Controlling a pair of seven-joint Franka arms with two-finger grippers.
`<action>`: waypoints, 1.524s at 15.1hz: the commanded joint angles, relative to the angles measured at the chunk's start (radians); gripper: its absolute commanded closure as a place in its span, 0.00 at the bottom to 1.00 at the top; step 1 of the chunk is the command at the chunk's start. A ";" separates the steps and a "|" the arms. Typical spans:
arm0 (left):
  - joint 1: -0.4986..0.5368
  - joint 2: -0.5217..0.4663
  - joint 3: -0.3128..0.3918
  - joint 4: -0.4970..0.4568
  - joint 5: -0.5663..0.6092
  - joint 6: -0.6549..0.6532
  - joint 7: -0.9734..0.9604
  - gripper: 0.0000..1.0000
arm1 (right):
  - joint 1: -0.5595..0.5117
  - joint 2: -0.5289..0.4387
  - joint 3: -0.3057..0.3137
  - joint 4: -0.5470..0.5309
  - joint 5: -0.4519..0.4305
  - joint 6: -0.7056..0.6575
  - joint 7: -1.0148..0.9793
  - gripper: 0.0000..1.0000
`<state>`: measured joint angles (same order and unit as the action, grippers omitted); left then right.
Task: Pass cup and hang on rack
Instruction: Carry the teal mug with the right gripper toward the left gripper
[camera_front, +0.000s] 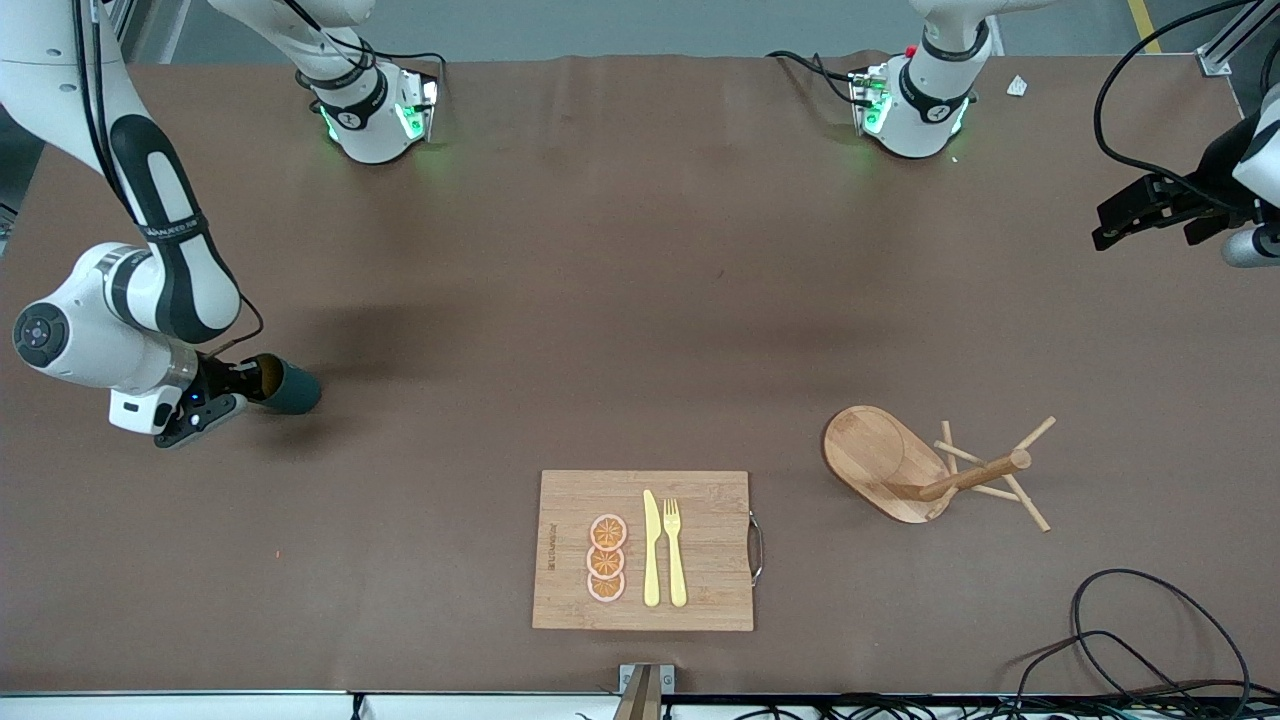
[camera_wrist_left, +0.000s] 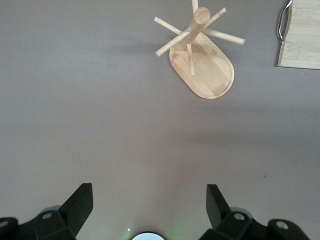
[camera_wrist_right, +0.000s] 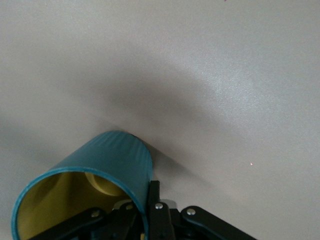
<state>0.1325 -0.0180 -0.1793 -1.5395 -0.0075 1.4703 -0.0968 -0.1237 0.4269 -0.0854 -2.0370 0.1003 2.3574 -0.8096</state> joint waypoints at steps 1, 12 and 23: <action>0.002 0.012 -0.002 0.021 -0.005 -0.005 -0.003 0.00 | 0.003 0.018 0.001 -0.015 0.016 0.040 -0.017 1.00; -0.004 0.010 -0.011 0.029 0.003 -0.007 0.000 0.00 | 0.320 -0.056 0.000 0.120 0.004 -0.259 0.476 1.00; -0.244 0.165 -0.075 0.045 0.083 0.087 -0.153 0.00 | 0.849 0.102 0.000 0.349 -0.001 -0.191 1.173 1.00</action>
<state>-0.0717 0.0982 -0.2558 -1.5293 0.0465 1.5401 -0.1926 0.6760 0.4321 -0.0725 -1.7959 0.1004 2.1674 0.2618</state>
